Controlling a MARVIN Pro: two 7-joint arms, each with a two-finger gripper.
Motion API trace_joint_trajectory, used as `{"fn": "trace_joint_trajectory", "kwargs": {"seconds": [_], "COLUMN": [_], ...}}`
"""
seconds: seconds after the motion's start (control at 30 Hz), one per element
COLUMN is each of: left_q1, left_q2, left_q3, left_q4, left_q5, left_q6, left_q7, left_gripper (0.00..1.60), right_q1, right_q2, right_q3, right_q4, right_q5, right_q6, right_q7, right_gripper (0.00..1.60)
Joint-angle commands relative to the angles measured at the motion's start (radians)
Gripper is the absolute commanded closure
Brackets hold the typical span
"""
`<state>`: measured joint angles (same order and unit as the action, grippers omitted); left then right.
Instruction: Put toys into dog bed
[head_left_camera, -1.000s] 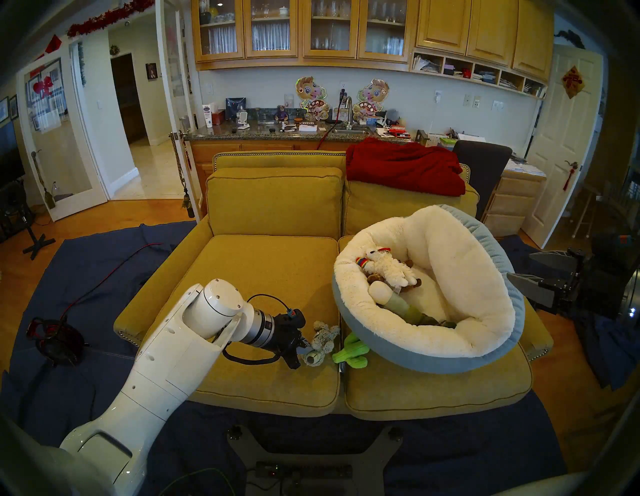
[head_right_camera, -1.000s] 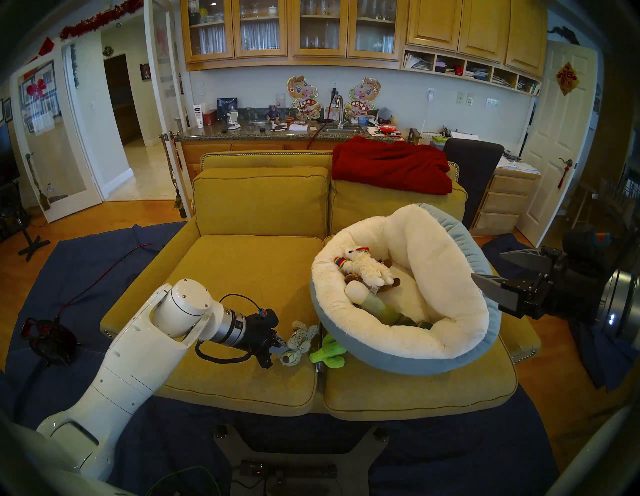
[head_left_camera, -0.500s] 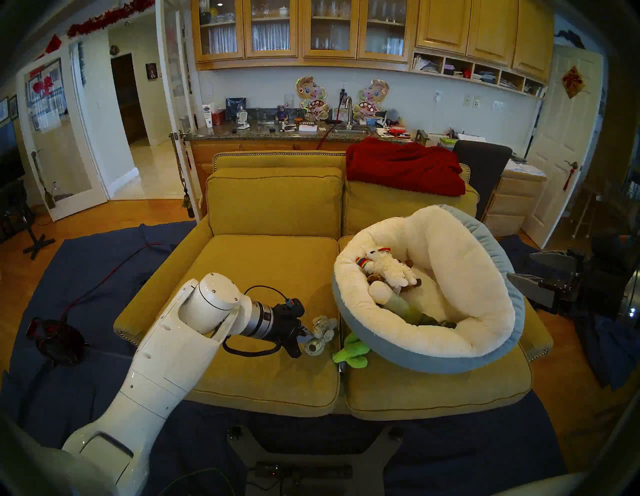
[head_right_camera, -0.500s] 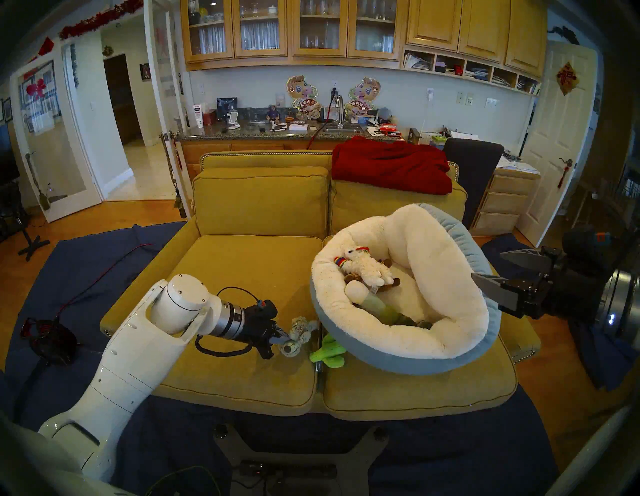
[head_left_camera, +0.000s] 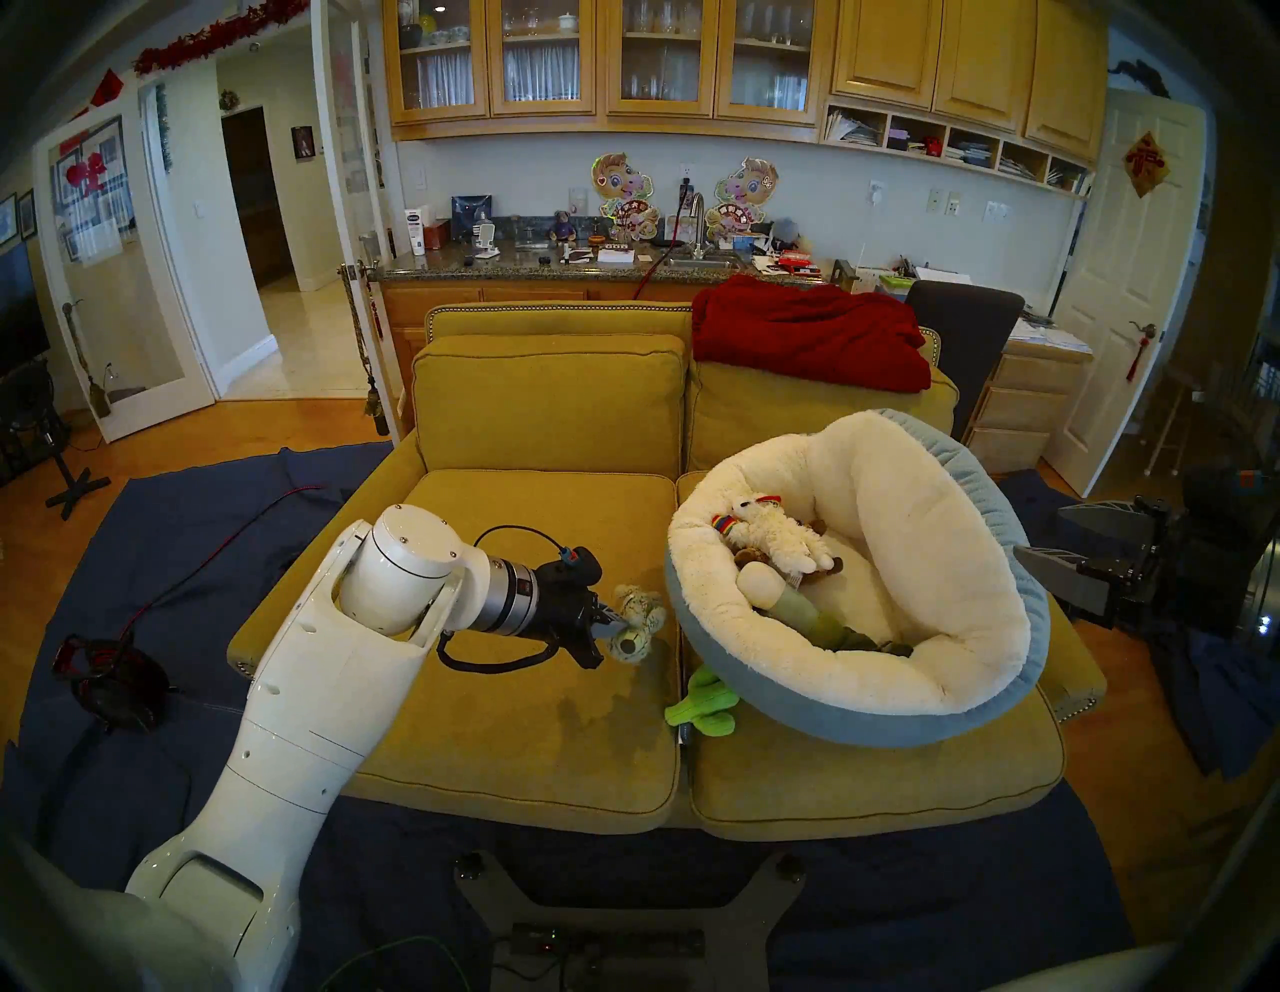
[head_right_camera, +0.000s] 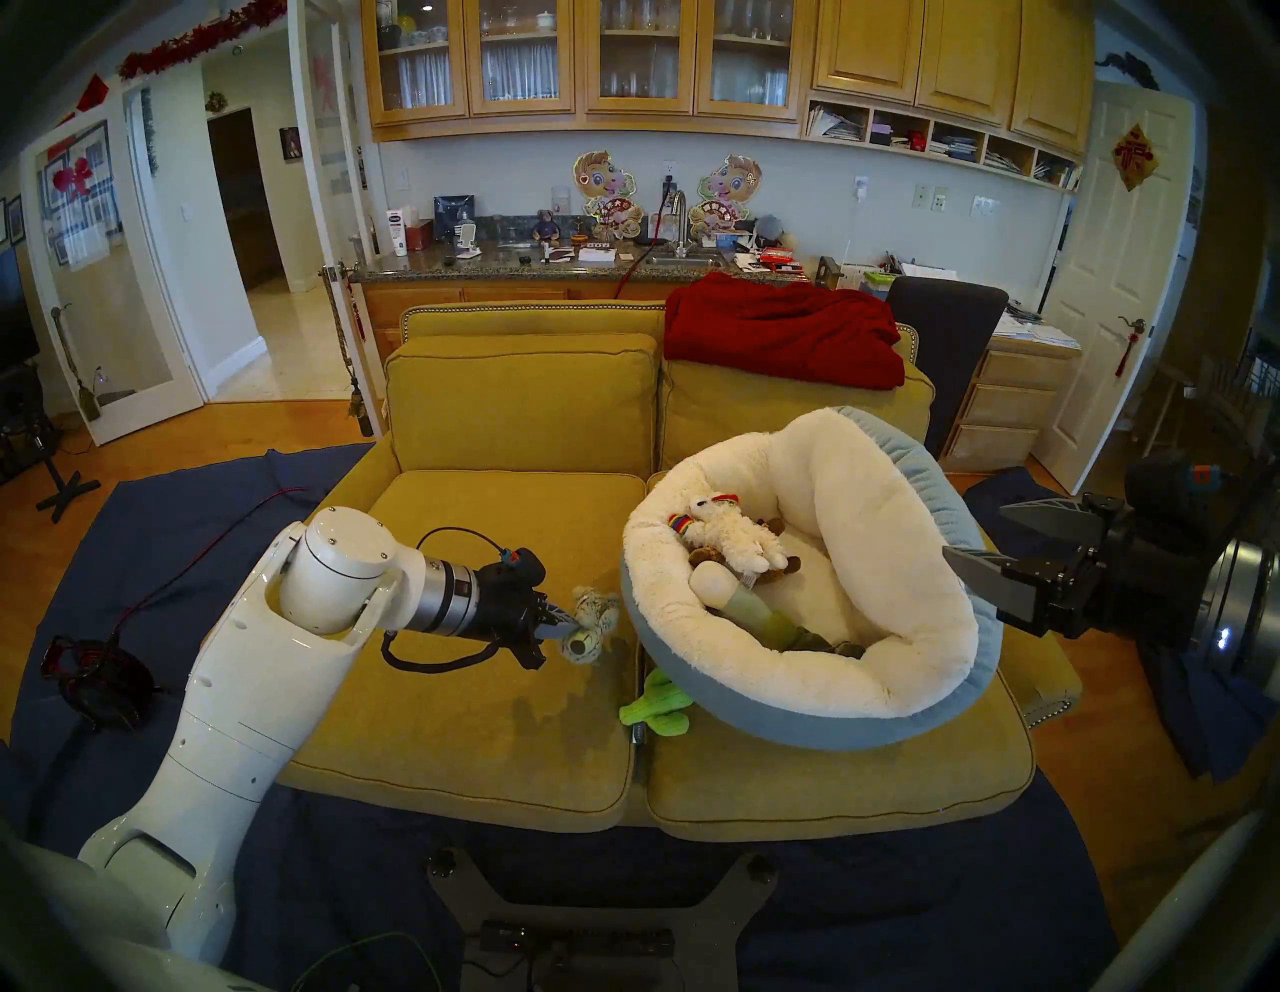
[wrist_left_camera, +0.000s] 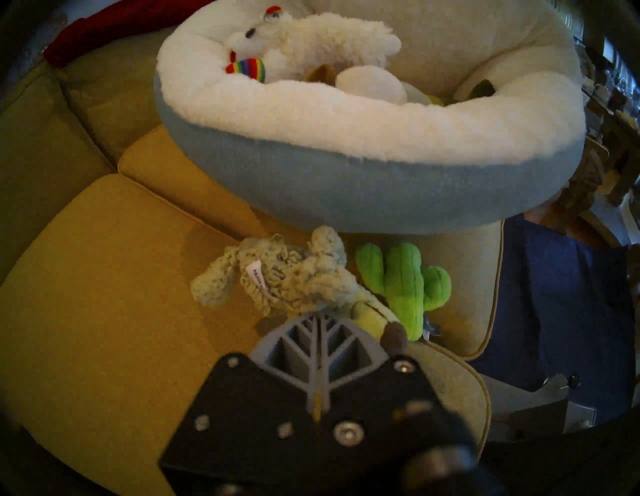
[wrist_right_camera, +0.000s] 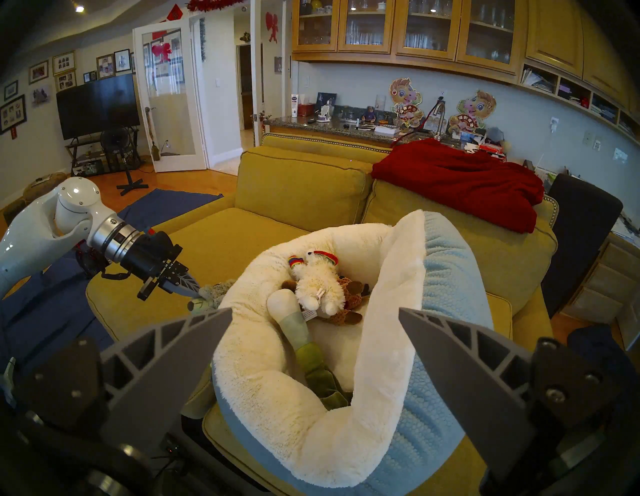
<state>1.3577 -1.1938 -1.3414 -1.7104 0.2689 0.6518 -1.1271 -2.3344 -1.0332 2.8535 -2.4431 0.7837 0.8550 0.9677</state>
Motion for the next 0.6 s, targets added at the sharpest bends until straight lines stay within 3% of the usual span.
{"fn": "trace_joint_trajectory", "kwargs": {"seconds": [0.0, 0.27, 0.3, 0.37, 0.57], "left_q1": [-0.07, -0.122, -0.159, -0.139, -0.189], "left_q2": [-0.007, -0.051, -0.05, -0.069, -0.138], "left_q3": [-0.011, -0.035, -0.02, -0.038, -0.025], "left_q4": [-0.071, -0.137, -0.134, -0.153, -0.228], "left_q5": [0.043, 0.059, 0.056, 0.058, 0.06], "left_q6": [0.037, 0.055, 0.059, 0.053, 0.058], "left_q7": [0.048, 0.07, 0.065, 0.073, 0.09], "left_gripper": [1.6, 1.6, 1.6, 1.6, 1.6], "right_q1": [0.003, 0.003, 0.003, 0.003, 0.003], "right_q2": [0.003, 0.002, 0.002, 0.002, 0.002], "right_q3": [0.01, 0.009, 0.008, 0.008, 0.007], "right_q4": [0.0, 0.0, 0.0, 0.0, 0.0], "right_q5": [-0.001, -0.001, -0.001, -0.001, -0.001], "right_q6": [-0.001, -0.001, -0.001, -0.001, -0.001], "right_q7": [0.001, 0.0, 0.0, 0.0, -0.001], "right_gripper": [0.0, 0.0, 0.0, 0.0, 0.0]}}
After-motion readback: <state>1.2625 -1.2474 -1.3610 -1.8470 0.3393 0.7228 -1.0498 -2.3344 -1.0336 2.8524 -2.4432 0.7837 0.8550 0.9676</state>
